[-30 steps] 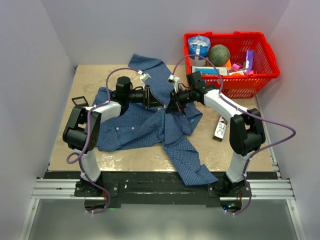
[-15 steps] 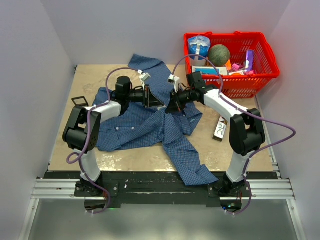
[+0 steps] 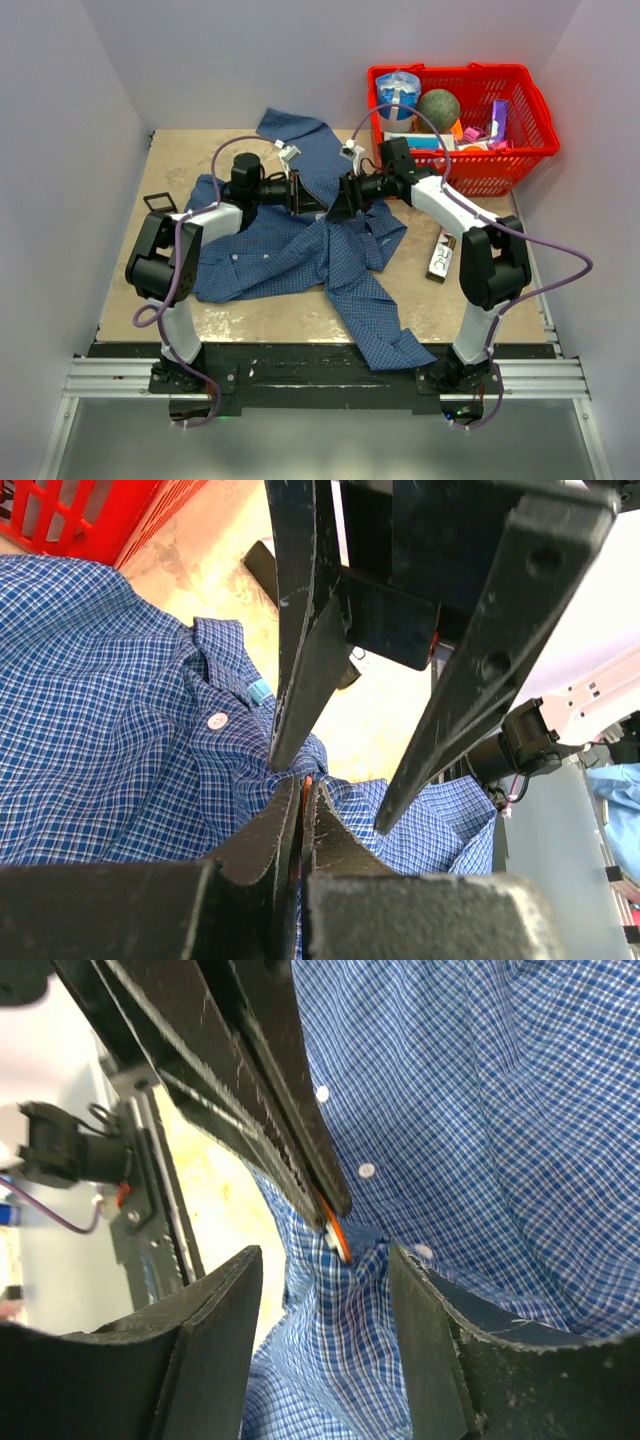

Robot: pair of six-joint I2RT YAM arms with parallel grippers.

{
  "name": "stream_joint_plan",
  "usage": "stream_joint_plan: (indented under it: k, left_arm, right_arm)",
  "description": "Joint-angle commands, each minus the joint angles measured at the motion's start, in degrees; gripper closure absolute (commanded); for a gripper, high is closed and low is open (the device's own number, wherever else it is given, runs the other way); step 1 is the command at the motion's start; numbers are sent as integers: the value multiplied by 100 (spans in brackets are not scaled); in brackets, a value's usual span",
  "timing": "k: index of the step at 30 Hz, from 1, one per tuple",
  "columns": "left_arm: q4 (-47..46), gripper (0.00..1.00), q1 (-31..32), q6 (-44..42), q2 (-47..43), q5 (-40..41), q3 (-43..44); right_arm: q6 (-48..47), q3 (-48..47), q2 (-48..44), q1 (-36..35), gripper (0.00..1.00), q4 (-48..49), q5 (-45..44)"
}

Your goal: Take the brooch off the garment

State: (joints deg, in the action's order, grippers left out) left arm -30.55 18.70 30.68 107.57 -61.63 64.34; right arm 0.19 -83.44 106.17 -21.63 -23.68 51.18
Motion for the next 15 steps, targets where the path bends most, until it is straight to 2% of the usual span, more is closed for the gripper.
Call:
stream_joint_plan:
  k: [1, 15]
  left_arm:
    - [-285, 100, -42, 88, -166, 45, -9]
    - [-329, 100, -33, 211, -192, 72, -26]
  right_arm:
    - [517, -260, 123, 9, 46, 470, 271]
    - [641, -225, 202, -105, 61, 549, 85]
